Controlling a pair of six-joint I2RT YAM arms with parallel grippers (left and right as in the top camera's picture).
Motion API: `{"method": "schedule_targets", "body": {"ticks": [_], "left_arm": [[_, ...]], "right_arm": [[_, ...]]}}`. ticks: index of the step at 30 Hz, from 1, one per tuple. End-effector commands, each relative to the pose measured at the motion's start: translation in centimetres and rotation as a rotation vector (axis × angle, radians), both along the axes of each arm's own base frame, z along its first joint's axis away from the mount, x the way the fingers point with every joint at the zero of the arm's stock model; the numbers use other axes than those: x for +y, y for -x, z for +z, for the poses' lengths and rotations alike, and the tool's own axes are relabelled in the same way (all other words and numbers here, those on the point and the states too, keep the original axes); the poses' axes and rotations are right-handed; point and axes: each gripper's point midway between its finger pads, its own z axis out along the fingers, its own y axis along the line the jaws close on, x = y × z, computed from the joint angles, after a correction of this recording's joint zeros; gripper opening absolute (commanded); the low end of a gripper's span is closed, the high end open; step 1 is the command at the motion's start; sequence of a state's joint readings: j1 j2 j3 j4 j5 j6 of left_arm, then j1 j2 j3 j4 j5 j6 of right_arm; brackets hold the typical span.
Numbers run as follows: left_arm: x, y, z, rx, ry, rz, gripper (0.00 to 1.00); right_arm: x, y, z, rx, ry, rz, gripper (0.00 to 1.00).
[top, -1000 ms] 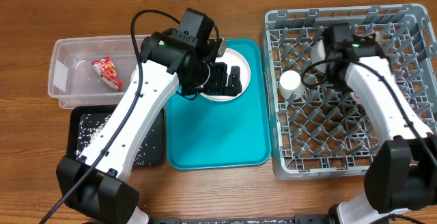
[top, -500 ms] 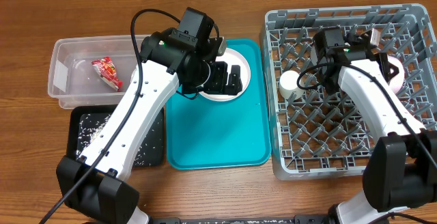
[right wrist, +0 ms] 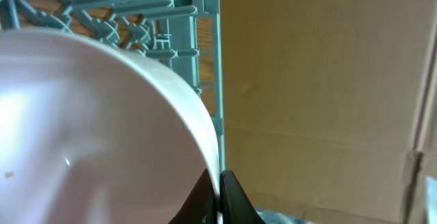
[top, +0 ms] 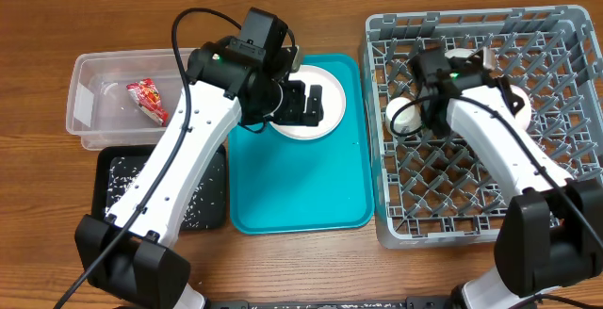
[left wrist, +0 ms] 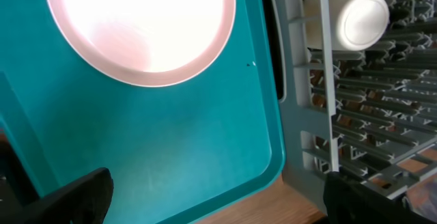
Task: Sort waste into correct bins and load items into the dishwasher
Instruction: 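Carry the pink bowl with the right gripper over the gray rack, then move the bowl to the rack's right side and tip it downward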
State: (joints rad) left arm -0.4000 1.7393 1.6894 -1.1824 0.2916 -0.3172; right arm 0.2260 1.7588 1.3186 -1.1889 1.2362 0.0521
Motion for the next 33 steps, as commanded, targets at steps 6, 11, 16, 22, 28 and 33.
{"method": "schedule_targets", "body": {"ticks": [6, 11, 16, 22, 28, 33], "left_arm": [[2.4, -1.2, 0.4, -0.024, -0.031, 0.039, 1.00], [3.2, -1.6, 0.4, -0.026, -0.034, 0.062, 1.00], [4.2, -1.8, 0.3, -0.017, -0.041, 0.085, 1.00], [4.5, -1.7, 0.2, -0.007, -0.044, 0.092, 1.00], [4.5, -1.6, 0.2, -0.005, -0.045, 0.092, 1.00], [4.5, -1.6, 0.2, -0.005, -0.046, 0.092, 1.00]], "right_arm": [[-0.8, 0.1, 1.9, -0.025, 0.205, 0.007, 0.04], [-0.5, -0.2, 0.7, -0.038, 0.136, 0.004, 0.04], [-0.7, -0.4, 0.3, -0.041, 0.130, -0.003, 0.04], [-1.9, -0.5, 0.8, -0.059, 0.180, -0.032, 0.04], [-2.0, -1.1, 1.9, -0.053, 0.242, -0.026, 0.04], [-1.0, -1.1, 0.4, -0.012, 0.161, 0.009, 0.04]]}}
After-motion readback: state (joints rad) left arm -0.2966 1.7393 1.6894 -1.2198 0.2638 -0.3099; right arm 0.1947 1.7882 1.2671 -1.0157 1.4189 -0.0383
